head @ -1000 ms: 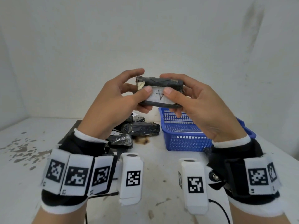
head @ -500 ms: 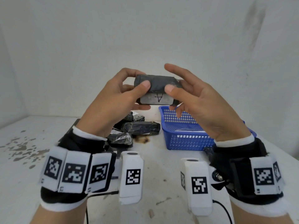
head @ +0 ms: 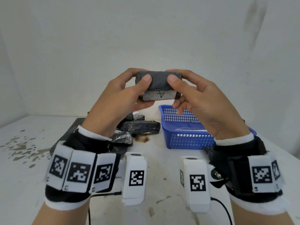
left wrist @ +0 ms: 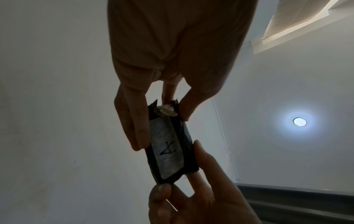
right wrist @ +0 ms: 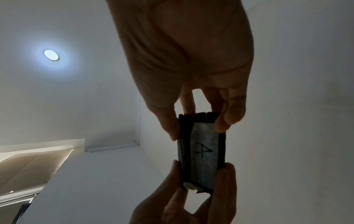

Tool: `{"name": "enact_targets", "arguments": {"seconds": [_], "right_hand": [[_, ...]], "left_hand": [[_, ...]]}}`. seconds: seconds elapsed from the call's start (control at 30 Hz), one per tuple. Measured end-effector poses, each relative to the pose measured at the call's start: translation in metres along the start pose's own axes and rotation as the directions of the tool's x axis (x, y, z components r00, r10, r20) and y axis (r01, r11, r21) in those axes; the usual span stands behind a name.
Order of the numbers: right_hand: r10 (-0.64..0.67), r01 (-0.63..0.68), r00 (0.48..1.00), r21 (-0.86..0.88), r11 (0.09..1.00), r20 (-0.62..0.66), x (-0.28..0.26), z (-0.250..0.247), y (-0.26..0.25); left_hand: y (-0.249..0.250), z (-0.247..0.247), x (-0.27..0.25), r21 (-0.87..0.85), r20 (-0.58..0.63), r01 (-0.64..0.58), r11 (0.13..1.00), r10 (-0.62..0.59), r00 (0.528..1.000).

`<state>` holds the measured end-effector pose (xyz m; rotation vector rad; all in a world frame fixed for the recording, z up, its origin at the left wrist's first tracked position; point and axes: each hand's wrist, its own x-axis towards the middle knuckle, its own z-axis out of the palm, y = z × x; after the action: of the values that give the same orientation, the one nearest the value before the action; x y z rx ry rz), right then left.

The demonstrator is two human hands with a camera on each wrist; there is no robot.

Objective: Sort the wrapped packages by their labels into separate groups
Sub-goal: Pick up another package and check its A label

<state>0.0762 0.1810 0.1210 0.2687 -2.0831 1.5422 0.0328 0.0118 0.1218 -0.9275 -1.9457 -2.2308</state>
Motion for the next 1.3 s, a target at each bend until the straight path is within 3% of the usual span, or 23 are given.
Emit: {"name": "enact_targets", "arguments": {"seconds": [0.33, 0.57, 0.93, 1.1, 1.3], "right_hand": [[0.023, -0.023, 0.999, 0.002, 1.000, -0.024, 0.0009, 0.0016, 0.0020], [0.017, -0.017, 0.999, 0.002, 1.000, -0.047, 0.0007, 0.0032, 0.0025], [0.021, -0.023, 0.999, -0.047, 0.999, -0.044, 0.0034, 0.0035, 0.0071], [-0.015, 0.016, 1.000, -0.036, 0.999, 0.011, -0.0002, 0.0029, 0.0038], [-0.034, 0.035, 0.999, -0.038, 0.999, 0.019, -0.0008, 0.0059, 0.0042]], "left_hand": [[-0.0015, 0.0009, 0.0004, 0.147, -0.033, 0.026, 0.989, -0.021, 0.999], [-0.0044, 0.0022, 0.0031, 0.082, -0.053, 0.015, 0.996, -0.011, 0.999], [-0.0057, 0.0022, 0.0029, 0.118, -0.074, -0.008, 0.993, 0.017, 0.997], [-0.0036, 0.0014, 0.0022, 0.124, -0.089, -0.029, 0.992, 0.041, 0.995], [-0.0036, -0.0026, 0.0019, 0.071, -0.044, -0.033, 0.997, 0.036, 0.998]]}}
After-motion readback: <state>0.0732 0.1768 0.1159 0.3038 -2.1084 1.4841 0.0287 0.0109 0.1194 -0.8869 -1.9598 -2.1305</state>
